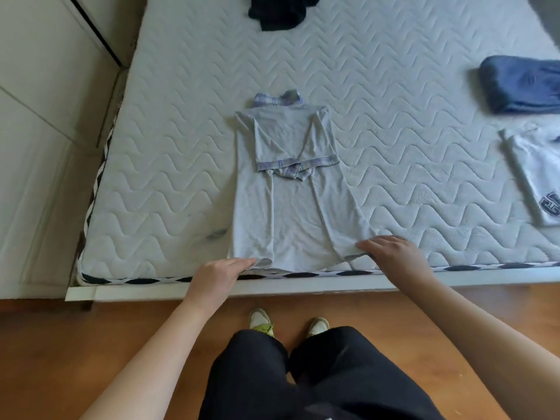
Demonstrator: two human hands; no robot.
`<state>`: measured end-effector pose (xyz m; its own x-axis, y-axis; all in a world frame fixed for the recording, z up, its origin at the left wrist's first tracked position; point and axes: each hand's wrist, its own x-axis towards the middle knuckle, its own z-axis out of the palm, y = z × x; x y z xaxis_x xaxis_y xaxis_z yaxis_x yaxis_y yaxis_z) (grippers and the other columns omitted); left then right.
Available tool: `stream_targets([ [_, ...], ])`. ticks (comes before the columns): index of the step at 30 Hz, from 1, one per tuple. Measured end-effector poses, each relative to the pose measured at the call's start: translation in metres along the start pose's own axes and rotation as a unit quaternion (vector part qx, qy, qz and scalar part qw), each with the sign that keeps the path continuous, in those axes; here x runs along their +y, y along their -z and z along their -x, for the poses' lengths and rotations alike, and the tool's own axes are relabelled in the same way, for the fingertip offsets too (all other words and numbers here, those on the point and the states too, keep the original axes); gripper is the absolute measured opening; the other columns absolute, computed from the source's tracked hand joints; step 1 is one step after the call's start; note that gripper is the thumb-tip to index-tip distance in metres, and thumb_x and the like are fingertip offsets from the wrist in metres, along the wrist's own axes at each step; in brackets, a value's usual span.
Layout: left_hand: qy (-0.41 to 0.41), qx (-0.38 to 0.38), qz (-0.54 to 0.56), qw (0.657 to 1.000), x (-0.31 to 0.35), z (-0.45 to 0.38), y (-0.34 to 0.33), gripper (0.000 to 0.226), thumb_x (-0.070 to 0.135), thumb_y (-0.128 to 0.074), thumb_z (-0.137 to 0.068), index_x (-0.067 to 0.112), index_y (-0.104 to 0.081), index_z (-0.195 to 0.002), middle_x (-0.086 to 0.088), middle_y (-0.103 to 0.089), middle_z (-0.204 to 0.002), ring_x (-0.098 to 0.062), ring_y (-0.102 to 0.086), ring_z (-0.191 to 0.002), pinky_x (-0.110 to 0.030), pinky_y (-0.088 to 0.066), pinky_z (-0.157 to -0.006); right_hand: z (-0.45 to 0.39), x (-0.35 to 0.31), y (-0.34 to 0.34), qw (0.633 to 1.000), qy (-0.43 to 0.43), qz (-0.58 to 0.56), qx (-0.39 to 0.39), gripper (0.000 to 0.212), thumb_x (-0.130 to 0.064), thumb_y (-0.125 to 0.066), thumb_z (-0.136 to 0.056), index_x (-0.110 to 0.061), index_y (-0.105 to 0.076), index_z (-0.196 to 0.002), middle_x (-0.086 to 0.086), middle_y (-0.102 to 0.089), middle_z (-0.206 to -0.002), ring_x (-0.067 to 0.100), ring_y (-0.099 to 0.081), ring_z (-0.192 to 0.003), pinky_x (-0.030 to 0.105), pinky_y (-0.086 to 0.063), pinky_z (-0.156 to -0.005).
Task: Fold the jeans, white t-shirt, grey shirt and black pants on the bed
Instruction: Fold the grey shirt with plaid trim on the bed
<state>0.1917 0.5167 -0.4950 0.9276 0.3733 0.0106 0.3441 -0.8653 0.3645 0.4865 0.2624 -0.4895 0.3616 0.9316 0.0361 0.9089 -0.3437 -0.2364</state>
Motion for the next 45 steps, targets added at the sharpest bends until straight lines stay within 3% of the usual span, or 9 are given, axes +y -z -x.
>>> stream_targets([
  [3, 0.021, -0.003, 0.009, 1.0, 0.018, 0.019, 0.018, 0.049, -0.002, -0.085, -0.066, 0.025, -0.077, -0.106, 0.011, -0.076, -0.09, -0.012, -0.071, -0.066, -0.021, -0.052, -0.05, 0.016, -0.017, 0.022, 1.0, -0.017, -0.009, 0.019, 0.026, -0.001, -0.085, -0.066, -0.015, -0.073, -0.084, 0.001, -0.069, -0.067, 0.028, -0.067, -0.062, 0.036, -0.054, -0.058],
  [8, 0.109, -0.08, 0.039, 0.99, 0.039, 0.061, 0.038, 0.041, 0.008, -0.061, -0.092, 0.032, -0.068, -0.124, 0.007, -0.072, -0.115, -0.017, -0.069, -0.1, -0.023, -0.049, -0.079, 0.054, -0.051, 0.043, 0.999, -0.02, -0.035, 0.024, 0.021, -0.009, -0.089, -0.066, -0.015, -0.073, -0.078, -0.002, -0.07, -0.069, 0.026, -0.069, -0.065, 0.037, -0.055, -0.061],
  [14, 0.13, -0.119, 0.032, 0.984, 0.059, 0.104, 0.055, 0.036, 0.015, -0.053, -0.097, 0.034, -0.066, -0.125, 0.006, -0.07, -0.12, -0.019, -0.066, -0.108, -0.029, -0.05, -0.086, 0.094, -0.091, 0.065, 0.999, 0.033, -0.006, -0.02, 0.028, -0.003, -0.09, -0.059, -0.016, -0.07, -0.074, -0.004, -0.063, -0.059, 0.022, -0.063, -0.055, 0.029, -0.051, -0.053],
  [20, 0.104, -0.141, 0.015, 0.984, 0.067, 0.137, 0.053, 0.039, 0.016, -0.046, -0.098, 0.038, -0.062, -0.127, 0.005, -0.07, -0.119, -0.022, -0.065, -0.104, -0.029, -0.045, -0.078, 0.129, -0.129, 0.077, 0.999, 0.023, 0.018, -0.02, 0.035, -0.002, -0.091, -0.055, -0.018, -0.076, -0.083, -0.003, -0.066, -0.059, 0.024, -0.065, -0.054, 0.028, -0.048, -0.052],
  [23, 0.103, -0.136, 0.015, 0.985, 0.065, 0.155, 0.059, 0.037, 0.016, -0.045, -0.097, 0.037, -0.064, -0.122, 0.003, -0.071, -0.113, -0.024, -0.065, -0.1, -0.03, -0.045, -0.075, 0.144, -0.145, 0.082, 0.997, -0.03, 0.021, -0.071, 0.034, -0.003, -0.067, -0.082, -0.02, -0.073, -0.111, 0.003, -0.074, -0.092, 0.029, -0.069, -0.087, 0.036, -0.048, -0.079],
  [26, 0.109, -0.135, 0.016, 0.985, 0.064, 0.172, 0.067, 0.034, 0.018, -0.048, -0.096, 0.036, -0.066, -0.118, 0.003, -0.072, -0.108, -0.023, -0.066, -0.098, -0.029, -0.044, -0.072, 0.153, -0.154, 0.082, 0.987, -0.062, 0.056, -0.136, 0.043, -0.009, -0.047, -0.093, -0.028, -0.061, -0.128, -0.004, -0.068, -0.117, 0.022, -0.061, -0.109, 0.03, -0.039, -0.093],
  [30, 0.124, -0.127, 0.022, 0.984, 0.057, 0.181, 0.076, 0.022, 0.021, -0.053, -0.095, 0.027, -0.07, -0.106, 0.004, -0.071, -0.103, -0.021, -0.064, -0.098, -0.031, -0.046, -0.074, 0.155, -0.163, 0.081, 0.983, -0.079, 0.084, -0.144, 0.027, -0.027, -0.042, -0.102, -0.025, -0.064, -0.119, -0.004, -0.068, -0.107, 0.02, -0.06, -0.103, 0.028, -0.038, -0.088],
  [36, 0.125, -0.118, 0.037, 0.984, 0.069, 0.167, 0.089, 0.019, 0.035, -0.06, -0.094, 0.018, -0.066, -0.086, 0.004, -0.064, -0.087, -0.017, -0.06, -0.086, -0.033, -0.04, -0.067, 0.147, -0.158, 0.077, 0.988, -0.068, 0.064, -0.123, 0.036, -0.043, -0.045, -0.101, -0.014, -0.067, -0.098, 0.001, -0.07, -0.095, 0.024, -0.063, -0.093, 0.03, -0.035, -0.08],
  [45, 0.162, -0.171, 0.016, 0.972, 0.087, 0.115, 0.104, 0.029, 0.026, -0.053, -0.099, 0.039, -0.066, -0.122, 0.011, -0.069, -0.118, -0.016, -0.063, -0.109, -0.027, -0.046, -0.082, 0.108, -0.107, 0.092, 0.995, -0.02, -0.02, -0.095, 0.027, -0.037, -0.049, -0.101, -0.024, -0.063, -0.12, 0.004, -0.07, -0.092, 0.028, -0.064, -0.087, 0.037, -0.044, -0.074],
])
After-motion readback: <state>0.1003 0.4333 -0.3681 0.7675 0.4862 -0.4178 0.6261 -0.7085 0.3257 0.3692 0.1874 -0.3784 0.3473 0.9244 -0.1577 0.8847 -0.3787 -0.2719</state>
